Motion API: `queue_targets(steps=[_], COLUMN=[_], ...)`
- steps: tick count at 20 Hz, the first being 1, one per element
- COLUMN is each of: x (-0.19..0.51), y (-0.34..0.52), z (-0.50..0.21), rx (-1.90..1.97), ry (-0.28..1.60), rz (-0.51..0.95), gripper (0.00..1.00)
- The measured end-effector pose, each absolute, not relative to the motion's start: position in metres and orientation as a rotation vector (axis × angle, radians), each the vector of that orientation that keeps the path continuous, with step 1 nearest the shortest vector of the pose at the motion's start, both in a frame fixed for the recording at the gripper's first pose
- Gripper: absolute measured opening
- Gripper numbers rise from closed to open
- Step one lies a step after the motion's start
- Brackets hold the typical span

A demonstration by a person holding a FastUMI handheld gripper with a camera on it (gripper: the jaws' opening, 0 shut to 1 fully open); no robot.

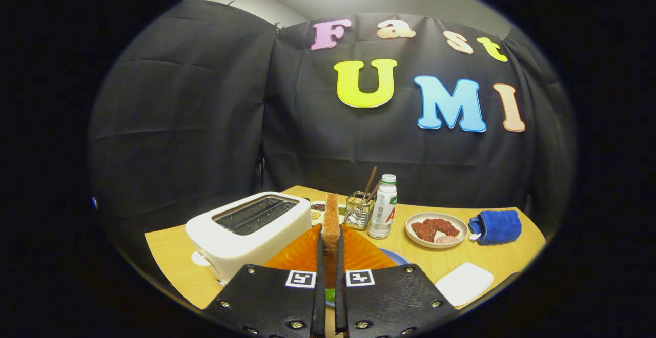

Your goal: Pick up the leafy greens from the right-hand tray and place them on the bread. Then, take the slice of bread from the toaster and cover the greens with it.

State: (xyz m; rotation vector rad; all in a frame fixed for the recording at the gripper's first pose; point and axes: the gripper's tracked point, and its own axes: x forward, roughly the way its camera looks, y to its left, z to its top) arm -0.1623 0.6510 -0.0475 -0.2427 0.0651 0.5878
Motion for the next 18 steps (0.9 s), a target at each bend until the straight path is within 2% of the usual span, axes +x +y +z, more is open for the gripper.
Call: queue_targets(steps=[8, 18], x=[-0.159, -0.141], y=[0.646, 0.653], z=[-0.077, -0.105], rx=[-0.211, -0.21], ry=[0.141, 0.15], rz=[0.594, 0.61], gripper=[0.07, 0.08])
